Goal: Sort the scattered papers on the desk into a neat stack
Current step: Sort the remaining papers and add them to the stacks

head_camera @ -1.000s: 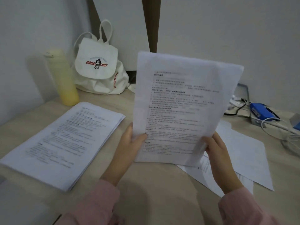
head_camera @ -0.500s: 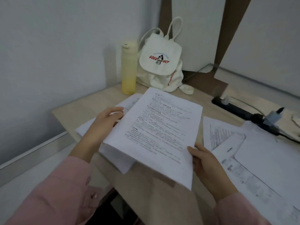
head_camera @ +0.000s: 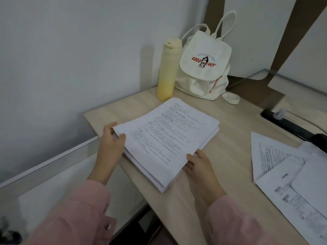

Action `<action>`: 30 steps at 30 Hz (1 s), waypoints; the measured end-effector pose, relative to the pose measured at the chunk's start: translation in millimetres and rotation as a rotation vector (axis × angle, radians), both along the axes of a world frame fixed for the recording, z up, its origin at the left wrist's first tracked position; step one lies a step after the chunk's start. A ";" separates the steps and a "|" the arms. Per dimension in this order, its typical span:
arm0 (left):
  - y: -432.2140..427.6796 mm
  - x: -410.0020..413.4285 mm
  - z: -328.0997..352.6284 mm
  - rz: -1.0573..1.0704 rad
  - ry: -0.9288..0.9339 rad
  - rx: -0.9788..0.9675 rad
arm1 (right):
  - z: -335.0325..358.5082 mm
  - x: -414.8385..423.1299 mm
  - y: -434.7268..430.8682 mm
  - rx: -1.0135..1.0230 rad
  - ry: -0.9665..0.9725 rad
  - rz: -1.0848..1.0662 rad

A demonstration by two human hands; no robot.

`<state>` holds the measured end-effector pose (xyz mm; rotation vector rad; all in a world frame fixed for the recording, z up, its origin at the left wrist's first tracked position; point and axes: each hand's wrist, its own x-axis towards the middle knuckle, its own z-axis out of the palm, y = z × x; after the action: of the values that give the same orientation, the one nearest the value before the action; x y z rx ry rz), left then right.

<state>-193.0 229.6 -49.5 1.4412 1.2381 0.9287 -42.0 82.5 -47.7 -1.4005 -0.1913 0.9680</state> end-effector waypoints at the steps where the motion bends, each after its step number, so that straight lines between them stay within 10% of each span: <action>1: 1.4 -0.7 -4.9 -0.020 0.062 0.010 | -1.1 0.4 0.3 -0.010 -0.007 0.003; 13: -3.8 -2.3 -22.8 -0.035 0.332 0.223 | 12.5 25.0 -26.1 -0.078 -0.191 0.039; 20: -36.3 26.7 -1.4 -0.153 0.273 0.331 | 22.2 131.6 -149.4 -0.568 -0.780 -0.248; 25: -81.3 67.2 8.9 -0.305 0.177 0.372 | 0.9 173.3 -239.0 -1.123 -0.843 -0.151; 30: -134.4 113.0 4.5 -0.523 0.163 0.393 | -22.4 150.5 -272.4 -1.085 -1.086 -0.001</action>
<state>-80.0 95.3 -44.9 2.0591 0.7430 0.7204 108.5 -189.9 -70.0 -2.8397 -0.5021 0.1311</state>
